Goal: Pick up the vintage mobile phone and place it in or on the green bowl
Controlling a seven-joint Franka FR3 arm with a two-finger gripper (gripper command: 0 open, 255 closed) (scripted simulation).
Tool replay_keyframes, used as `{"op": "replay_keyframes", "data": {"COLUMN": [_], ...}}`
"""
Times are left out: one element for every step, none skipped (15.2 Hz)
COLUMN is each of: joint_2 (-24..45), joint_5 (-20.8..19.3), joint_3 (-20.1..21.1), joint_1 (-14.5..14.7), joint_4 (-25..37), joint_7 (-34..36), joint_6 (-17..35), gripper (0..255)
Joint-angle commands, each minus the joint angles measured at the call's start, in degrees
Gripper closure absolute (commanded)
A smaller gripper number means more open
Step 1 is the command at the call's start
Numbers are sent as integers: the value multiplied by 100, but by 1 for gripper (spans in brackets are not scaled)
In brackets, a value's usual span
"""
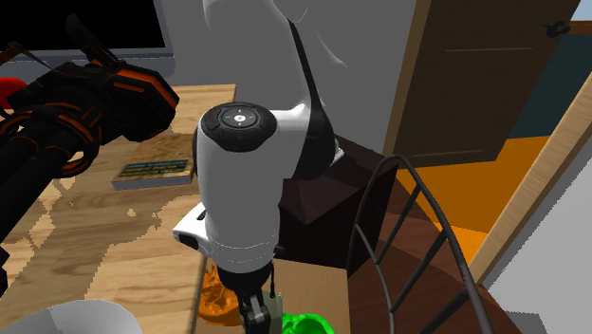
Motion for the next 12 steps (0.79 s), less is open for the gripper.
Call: {"op": "replay_keyframes", "data": {"joint_2": [109, 134, 134, 134, 134, 134, 134, 134, 134, 134, 135, 134], "joint_5": [-85, -106, -106, -106, -106, -106, -106, -106, -106, -106, -106, -106], "joint_3": [-67, -83, -83, -83, -83, -83, -83, -83, -83, -83, -83, -83], "joint_1": [52, 63, 63, 63, 63, 63, 63, 64, 64, 64, 65, 65], "joint_4": [16, 15, 15, 15, 15, 15, 15, 15, 15, 16, 17, 16], "joint_7": [55, 68, 68, 68, 68, 68, 68, 68, 68, 69, 70, 69], "joint_6": [85, 107, 107, 107, 107, 107, 107, 107, 107, 107, 106, 107], "gripper": [255, 255, 255, 255, 255, 255, 255, 255, 255, 0, 0, 0]}}
